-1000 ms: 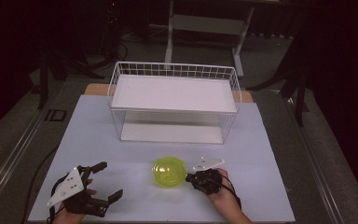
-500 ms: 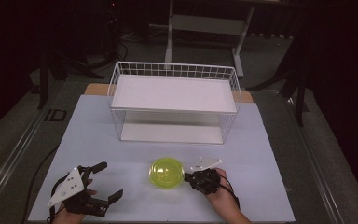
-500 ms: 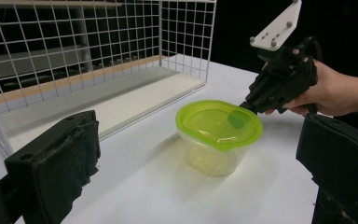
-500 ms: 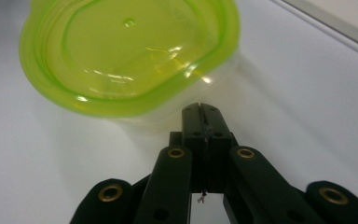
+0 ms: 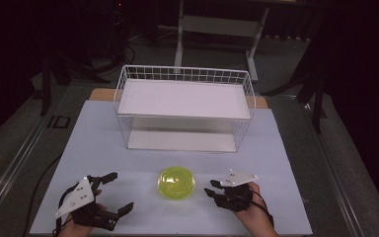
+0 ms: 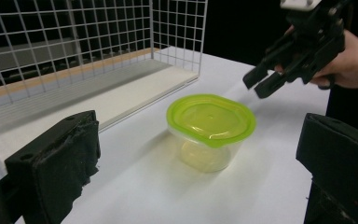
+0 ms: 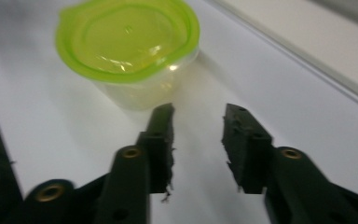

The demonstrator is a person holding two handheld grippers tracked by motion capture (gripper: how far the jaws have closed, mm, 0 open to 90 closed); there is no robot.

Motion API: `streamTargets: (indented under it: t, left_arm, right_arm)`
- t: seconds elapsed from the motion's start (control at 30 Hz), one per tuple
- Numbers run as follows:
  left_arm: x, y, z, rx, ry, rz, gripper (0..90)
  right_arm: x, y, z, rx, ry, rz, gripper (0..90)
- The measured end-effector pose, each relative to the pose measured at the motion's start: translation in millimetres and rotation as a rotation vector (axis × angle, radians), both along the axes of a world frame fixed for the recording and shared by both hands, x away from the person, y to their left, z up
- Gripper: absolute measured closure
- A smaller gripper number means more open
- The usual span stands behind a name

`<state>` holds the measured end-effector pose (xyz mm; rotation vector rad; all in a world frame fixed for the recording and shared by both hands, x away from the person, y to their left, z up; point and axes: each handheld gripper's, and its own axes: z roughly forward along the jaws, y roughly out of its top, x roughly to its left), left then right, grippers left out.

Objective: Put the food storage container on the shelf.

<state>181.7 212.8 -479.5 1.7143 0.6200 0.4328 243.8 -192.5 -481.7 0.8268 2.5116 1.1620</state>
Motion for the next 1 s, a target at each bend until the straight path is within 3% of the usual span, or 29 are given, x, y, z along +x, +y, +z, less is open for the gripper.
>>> streamTargets:
  t: [0.1, 0.17, 0.3, 0.43, 0.57, 0.8, 1.0]
  left_arm:
    - [0.9, -4.5, 5.9, 0.004, 0.003, -0.016, 0.4]
    - [2.4, -7.6, 9.5, 0.002, 0.014, -0.028, 0.5]
    - [7.6, -14.7, 14.5, 0.032, 0.068, -0.037, 0.5]
    - [12.3, -19.4, 16.4, 0.009, 0.091, -0.045, 0.5]
    - [23.7, -28.3, 19.0, -0.033, 0.118, -0.043, 0.5]
    - [40.9, -43.4, 20.4, -0.031, 0.178, -0.043, 0.4]
    - [54.3, -51.8, 12.7, -0.035, 0.248, -0.045, 0.5]
  right_arm:
    - [-5.2, -1.6, 8.5, 0.028, -0.019, 0.006, 42.8]
    - [-6.9, -1.4, 12.5, 0.060, -0.011, 0.020, 27.8]
    - [-8.4, 1.1, 17.4, 0.111, -0.007, 0.030, 20.3]
    - [-4.8, 3.1, 20.7, 0.162, 0.011, 0.029, 15.1]
    - [-0.5, 7.9, 22.8, 0.180, 0.008, 0.021, 14.4]
    - [12.6, 14.1, 25.0, 0.222, -0.018, -0.020, 14.9]
    - [26.3, 21.5, 15.6, 0.224, 0.035, -0.020, 18.8]
